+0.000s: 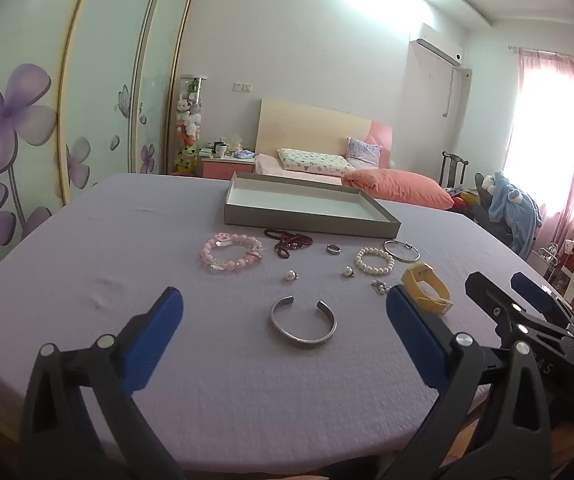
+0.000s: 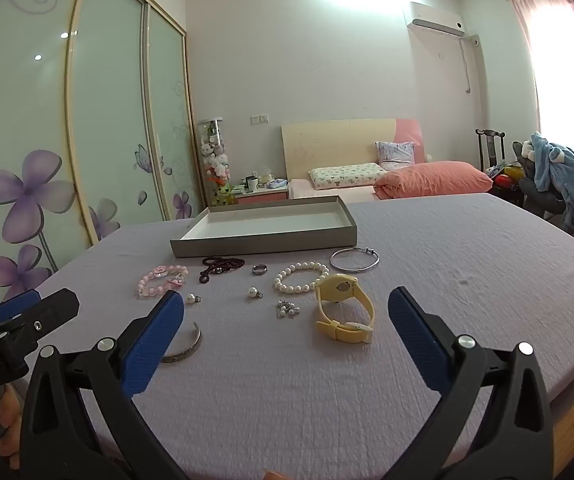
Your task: Organize jewelry
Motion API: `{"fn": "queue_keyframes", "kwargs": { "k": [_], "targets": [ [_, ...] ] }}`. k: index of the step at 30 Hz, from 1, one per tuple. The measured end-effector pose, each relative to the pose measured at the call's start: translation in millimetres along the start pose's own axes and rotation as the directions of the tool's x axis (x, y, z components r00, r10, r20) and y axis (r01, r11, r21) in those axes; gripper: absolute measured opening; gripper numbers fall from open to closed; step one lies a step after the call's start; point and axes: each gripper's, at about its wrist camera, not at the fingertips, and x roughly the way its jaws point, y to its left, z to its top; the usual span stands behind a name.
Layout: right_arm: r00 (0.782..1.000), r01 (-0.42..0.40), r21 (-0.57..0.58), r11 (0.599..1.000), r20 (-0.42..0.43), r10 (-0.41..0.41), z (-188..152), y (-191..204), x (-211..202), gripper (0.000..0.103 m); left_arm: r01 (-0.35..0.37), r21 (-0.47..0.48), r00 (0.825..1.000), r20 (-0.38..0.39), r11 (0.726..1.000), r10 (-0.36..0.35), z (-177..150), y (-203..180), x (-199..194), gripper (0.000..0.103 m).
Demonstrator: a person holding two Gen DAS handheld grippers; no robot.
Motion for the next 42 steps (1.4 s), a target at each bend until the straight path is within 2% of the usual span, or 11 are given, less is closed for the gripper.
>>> {"fn": "queue_keyframes", "kwargs": {
  "k": [42],
  "targets": [
    [1.0, -0.003, 0.0, 1.0, 0.003, 0.003, 2.5, 1.6, -3.4, 0.101, -0.001, -0.014, 1.0, 0.002, 1.0, 0.001, 1.8, 4.7, -2.5, 0.099]
  ]
}}
